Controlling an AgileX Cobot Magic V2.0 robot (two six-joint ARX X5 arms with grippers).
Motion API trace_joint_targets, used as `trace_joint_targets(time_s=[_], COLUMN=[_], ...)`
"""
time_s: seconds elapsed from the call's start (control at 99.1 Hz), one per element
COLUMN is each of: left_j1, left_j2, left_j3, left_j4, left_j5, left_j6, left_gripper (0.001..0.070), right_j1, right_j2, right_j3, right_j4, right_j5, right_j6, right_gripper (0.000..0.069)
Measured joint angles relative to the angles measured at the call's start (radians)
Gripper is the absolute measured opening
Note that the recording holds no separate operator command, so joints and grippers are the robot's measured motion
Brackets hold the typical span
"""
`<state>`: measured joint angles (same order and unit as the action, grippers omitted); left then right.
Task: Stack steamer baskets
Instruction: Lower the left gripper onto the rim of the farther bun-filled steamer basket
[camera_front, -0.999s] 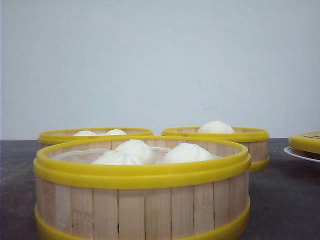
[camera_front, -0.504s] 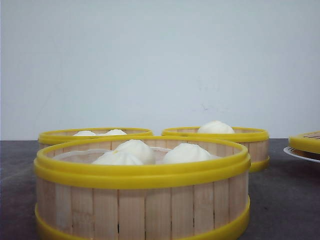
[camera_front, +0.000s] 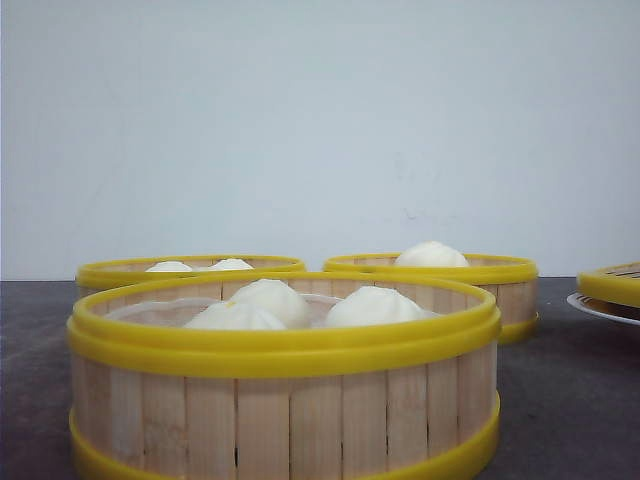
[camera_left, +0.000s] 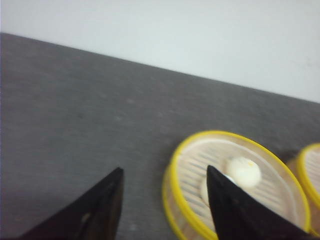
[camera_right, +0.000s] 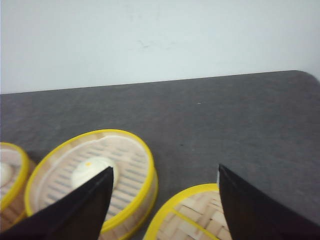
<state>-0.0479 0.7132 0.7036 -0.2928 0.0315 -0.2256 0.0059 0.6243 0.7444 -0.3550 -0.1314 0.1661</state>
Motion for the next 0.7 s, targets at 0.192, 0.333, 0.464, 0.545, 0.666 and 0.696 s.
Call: trace_joint_targets(time_s=[0.192, 0.333, 0.464, 0.545, 0.666, 0.696], left_j1=[-0.057, -0.090, -0.103, -0.106, -0.107, -0.107], left_j2=[0.251, 0.438, 0.596, 0.679, 0.780, 0.802], left_j3=[0.109, 0.211, 0.293, 0.330, 0.376, 0.387], left_j4=[-0.003, -0.033, -0.084, -0.098, -0.115, -0.118], left_j5=[0.001, 0.001, 0.000, -0.006, -0.006, -0.006], left_j6=[-0.003, -0.002, -0.002, -0.002, -0.003, -0.003], left_gripper=[0.0353, 0.0354, 0.0354, 0.0354, 0.0354, 0.0354], right_j1=[0.019, 0.034, 0.039, 0.040, 0.041, 0.042], right_j2=[0.003, 0.004, 0.004, 0.004, 0.004, 0.004], right_j3=[0.004, 0.005, 0.005, 0.005, 0.005, 0.005], right_j4=[0.003, 0.003, 0.003, 0.002, -0.003, -0.004], right_j5=[-0.003, -0.005, -0.005, -0.005, -0.005, -0.005], right_j6=[0.014, 0.021, 0.022, 0.022, 0.022, 0.022], right_gripper=[0.0425, 0.0425, 0.0425, 0.0425, 0.0425, 0.0425])
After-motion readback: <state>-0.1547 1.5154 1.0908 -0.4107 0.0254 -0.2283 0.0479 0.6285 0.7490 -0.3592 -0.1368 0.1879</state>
